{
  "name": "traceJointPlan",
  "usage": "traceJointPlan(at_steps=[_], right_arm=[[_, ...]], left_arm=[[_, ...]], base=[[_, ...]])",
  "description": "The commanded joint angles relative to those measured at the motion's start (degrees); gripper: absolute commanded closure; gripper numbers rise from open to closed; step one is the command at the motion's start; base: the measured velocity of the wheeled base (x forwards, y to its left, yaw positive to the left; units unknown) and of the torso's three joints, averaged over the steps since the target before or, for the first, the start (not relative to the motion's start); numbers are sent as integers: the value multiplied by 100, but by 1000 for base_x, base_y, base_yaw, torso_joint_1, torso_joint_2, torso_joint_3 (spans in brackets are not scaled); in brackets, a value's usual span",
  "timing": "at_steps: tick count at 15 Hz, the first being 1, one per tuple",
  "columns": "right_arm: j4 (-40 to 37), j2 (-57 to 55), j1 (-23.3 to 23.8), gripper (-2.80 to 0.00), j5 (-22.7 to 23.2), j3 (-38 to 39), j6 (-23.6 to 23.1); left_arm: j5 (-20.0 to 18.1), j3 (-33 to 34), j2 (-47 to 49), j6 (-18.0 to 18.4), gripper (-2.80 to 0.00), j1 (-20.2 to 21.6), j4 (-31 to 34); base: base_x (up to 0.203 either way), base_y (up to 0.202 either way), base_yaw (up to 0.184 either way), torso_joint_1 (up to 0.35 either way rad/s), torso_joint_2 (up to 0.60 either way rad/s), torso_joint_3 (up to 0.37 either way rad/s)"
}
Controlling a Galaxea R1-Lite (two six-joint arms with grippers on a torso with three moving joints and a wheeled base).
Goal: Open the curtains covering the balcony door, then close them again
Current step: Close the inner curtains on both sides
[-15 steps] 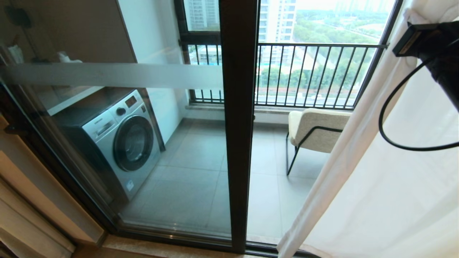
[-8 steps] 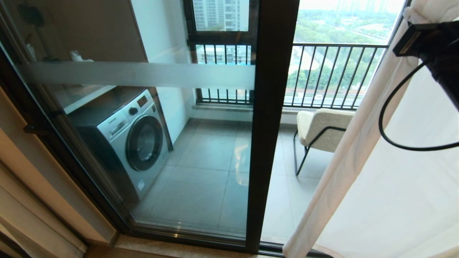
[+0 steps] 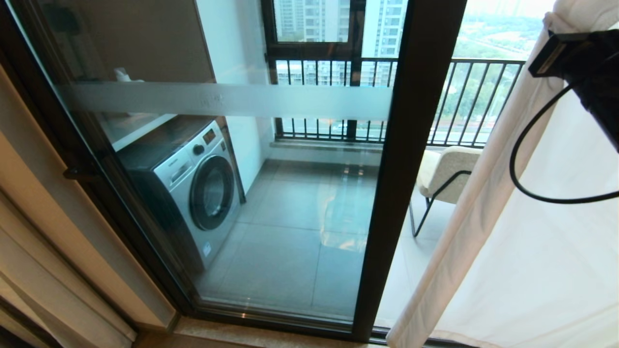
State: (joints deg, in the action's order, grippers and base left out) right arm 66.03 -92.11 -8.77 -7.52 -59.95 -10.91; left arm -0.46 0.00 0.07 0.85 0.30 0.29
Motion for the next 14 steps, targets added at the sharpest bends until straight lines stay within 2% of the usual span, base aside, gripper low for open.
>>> traceJointPlan(at_steps=[1, 7, 11, 14], right_arm=[[42, -9, -2, 0, -4, -8, -8], [42, -17, -2, 0, -4, -8, -8], [42, -65, -13, 0, 5, -66, -8], [-37, -188, -100, 0, 5, -466, -24]], left_arm=[[2, 0, 1, 3, 0, -4, -3], [2, 0, 1, 3, 0, -3, -3], [2, 0, 1, 3, 0, 1, -3], [2, 0, 1, 3, 0, 5, -3]], base=[[0, 188, 2, 2, 2, -2], [0, 166, -1, 1, 3, 5], [0, 13, 0, -1, 1, 1], [0, 0, 0, 0, 0, 0]])
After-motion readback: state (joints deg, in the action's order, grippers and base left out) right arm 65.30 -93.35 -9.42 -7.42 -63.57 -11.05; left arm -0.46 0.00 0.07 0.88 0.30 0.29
